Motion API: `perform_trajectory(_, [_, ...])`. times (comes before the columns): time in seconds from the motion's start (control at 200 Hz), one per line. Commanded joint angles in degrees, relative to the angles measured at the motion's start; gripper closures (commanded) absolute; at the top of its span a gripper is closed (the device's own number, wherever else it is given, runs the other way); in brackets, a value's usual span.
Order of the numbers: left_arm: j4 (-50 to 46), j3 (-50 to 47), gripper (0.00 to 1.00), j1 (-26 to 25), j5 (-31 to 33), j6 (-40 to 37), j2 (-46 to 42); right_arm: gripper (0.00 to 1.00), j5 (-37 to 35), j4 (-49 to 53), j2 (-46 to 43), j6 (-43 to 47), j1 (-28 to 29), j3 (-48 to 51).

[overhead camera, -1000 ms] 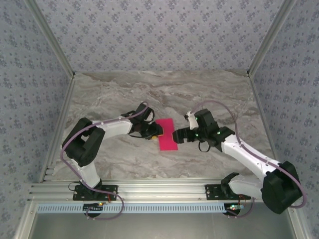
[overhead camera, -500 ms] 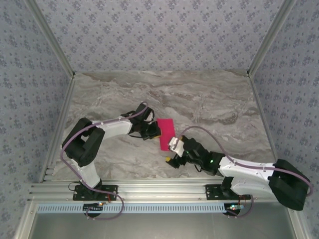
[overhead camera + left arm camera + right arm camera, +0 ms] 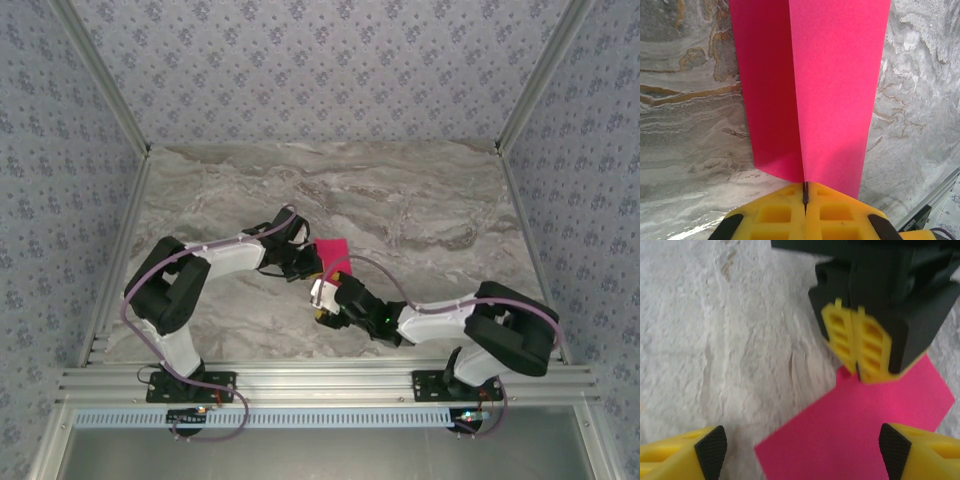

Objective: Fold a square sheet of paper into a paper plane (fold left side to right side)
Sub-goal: Third fold the triangle at the center of the table.

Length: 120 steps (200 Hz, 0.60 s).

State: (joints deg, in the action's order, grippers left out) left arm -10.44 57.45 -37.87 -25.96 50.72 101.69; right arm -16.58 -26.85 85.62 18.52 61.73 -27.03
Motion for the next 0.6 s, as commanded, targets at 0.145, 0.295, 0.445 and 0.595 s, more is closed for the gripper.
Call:
perform_trajectory(0.145, [-1.4, -0.9, 0.95, 0.7, -0.6, 0.2, -3.1, 0.5, -0.2, -4.4, 4.5, -0.9, 0.2, -3.7])
perform_trajectory(0.295, [-1.3, -1.7, 0.94, 1.5, -0.5, -0.2, -4.0, 0.89, 3.3, -2.0, 4.1, -2.4, -0.6, -3.7])
perform_trajectory(0.445, [-2.4, -1.8, 0.81, 2.6, -0.7, -1.8, -5.5, 1.0, 8.1, 1.8, 2.9, -5.4, -1.7, -4.0])
perform_trajectory(0.595, [-5.2, -1.5, 0.61, 4.2, -0.8, -4.4, -8.2, 1.0, 15.3, 7.7, 2.1, -9.0, -3.7, -6.0])
